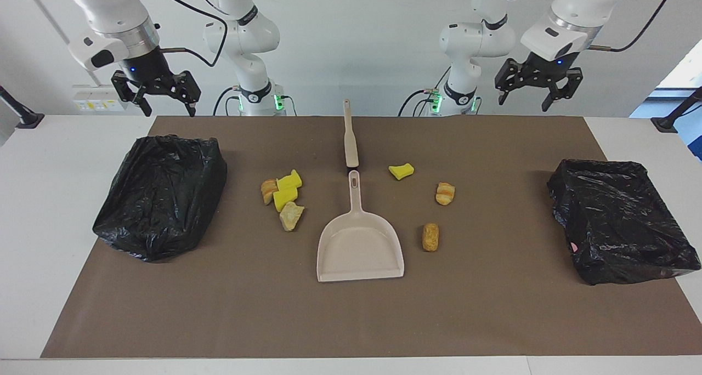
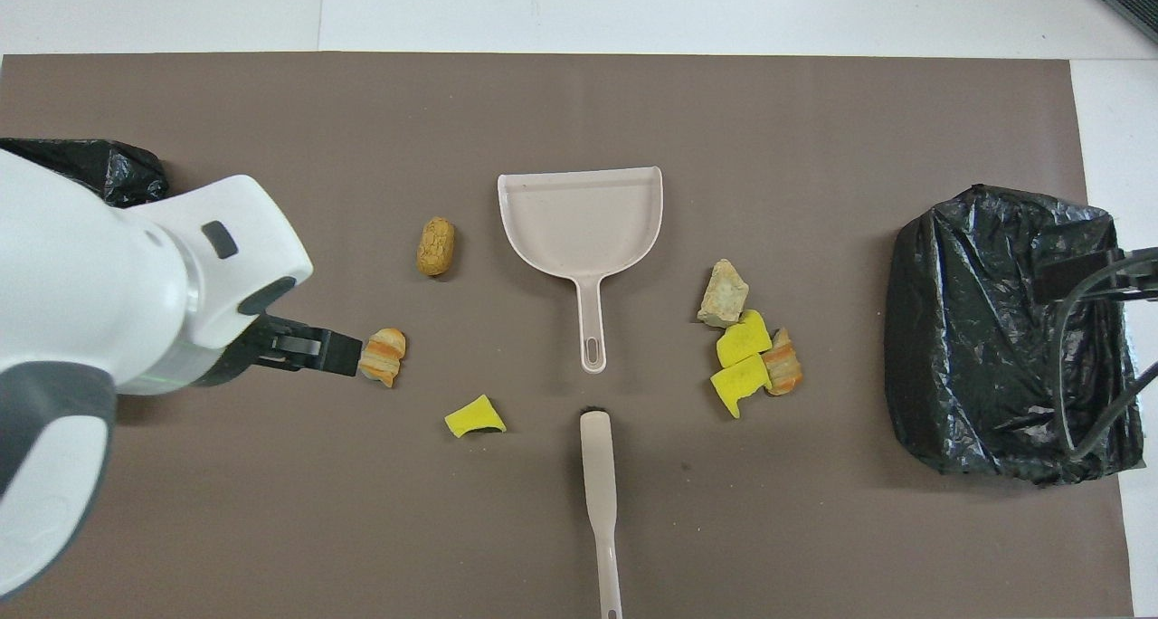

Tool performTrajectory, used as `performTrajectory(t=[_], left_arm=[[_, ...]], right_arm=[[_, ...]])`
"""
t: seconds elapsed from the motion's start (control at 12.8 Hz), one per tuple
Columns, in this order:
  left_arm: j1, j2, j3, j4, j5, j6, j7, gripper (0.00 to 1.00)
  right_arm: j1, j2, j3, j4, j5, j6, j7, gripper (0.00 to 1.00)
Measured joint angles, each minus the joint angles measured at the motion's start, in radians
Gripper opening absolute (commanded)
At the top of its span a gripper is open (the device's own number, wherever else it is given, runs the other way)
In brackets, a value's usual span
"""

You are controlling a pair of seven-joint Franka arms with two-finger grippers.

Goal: Sweep and dump trash in bin

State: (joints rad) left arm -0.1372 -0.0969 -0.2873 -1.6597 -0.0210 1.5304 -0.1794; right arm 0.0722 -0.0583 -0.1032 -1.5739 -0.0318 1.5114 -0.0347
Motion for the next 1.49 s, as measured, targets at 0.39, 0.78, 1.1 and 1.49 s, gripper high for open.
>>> performTrajectory(t=[0.39, 0.78, 1.1, 1.49], left_arm=[[-0.003, 0.001, -0.185, -0.157, -0.014, 0.184, -0.194, 1.00], [-0.003, 0.004, -0.330, -0.281, -0.035, 0.313, -0.348, 1.00], [-0.004, 0.059, -0.469, -0.416, -0.044, 0.478, -0.515, 1.00], [-0.063, 0.084, -0.527, -0.520, -0.044, 0.592, -0.621, 1.00]], right_arm=[[-0.001, -0.006, -0.003, -0.017, 0.000, -0.002, 0.000, 1.00], [0.001, -0.037, -0.002, -0.099, 0.000, -0.005, 0.000, 1.00], [0.005, -0.044, 0.000, -0.149, 0.001, 0.080, 0.000, 1.00], [0.019, 0.042, 0.006, -0.084, 0.001, 0.119, 0.000, 1.00]])
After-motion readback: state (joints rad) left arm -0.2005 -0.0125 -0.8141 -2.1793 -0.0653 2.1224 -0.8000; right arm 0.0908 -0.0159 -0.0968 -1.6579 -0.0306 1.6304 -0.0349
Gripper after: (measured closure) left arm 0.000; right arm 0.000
